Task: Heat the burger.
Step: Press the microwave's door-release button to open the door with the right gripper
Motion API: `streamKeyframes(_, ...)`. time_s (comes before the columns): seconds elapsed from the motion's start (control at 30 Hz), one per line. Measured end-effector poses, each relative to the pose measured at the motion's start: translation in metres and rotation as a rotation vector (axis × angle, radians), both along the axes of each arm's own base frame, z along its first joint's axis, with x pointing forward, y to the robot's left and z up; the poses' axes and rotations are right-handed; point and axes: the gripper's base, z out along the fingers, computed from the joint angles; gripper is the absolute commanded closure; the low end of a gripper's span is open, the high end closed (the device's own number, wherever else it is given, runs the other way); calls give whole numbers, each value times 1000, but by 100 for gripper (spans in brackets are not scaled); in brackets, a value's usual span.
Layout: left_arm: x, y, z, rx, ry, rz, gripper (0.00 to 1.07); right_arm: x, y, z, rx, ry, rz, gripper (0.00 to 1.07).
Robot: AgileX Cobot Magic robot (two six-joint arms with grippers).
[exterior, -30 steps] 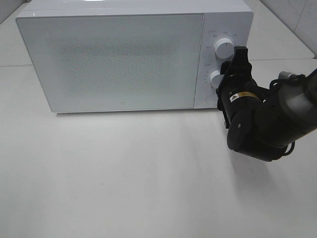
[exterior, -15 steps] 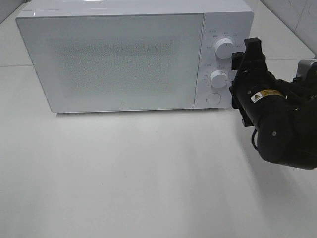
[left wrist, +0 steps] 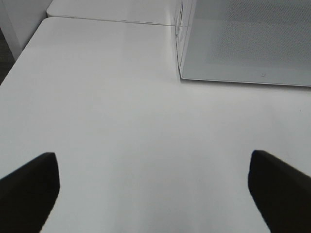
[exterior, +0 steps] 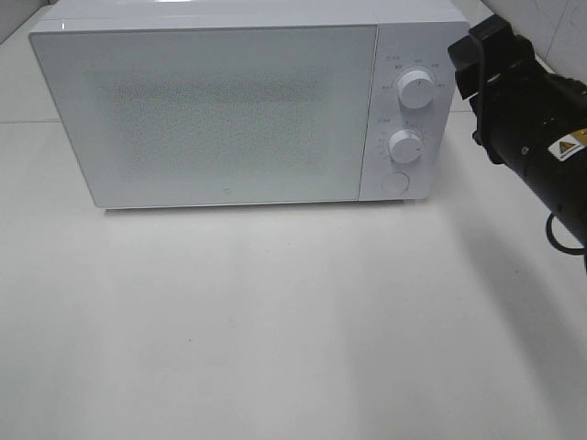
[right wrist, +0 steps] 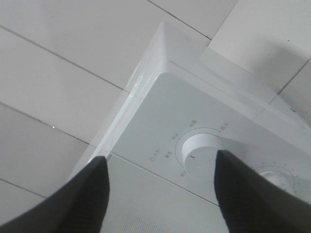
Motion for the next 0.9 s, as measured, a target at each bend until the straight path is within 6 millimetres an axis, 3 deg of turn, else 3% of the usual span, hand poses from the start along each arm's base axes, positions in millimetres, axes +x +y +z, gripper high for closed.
streamKeyframes(0.03,0,0,0,0,0,0,9,-5,-2,9,-105,-6,11,46)
streamKeyframes(0.3,0,0,0,0,0,0,9,-23,-7,27,-410,20,76,46)
streamKeyframes(0.7,0,0,0,0,0,0,9,-42,-7,25,-707,177,327,45)
streamKeyframes(0.9,0,0,0,0,0,0,9,-37,-12,44,-885,284,462,32)
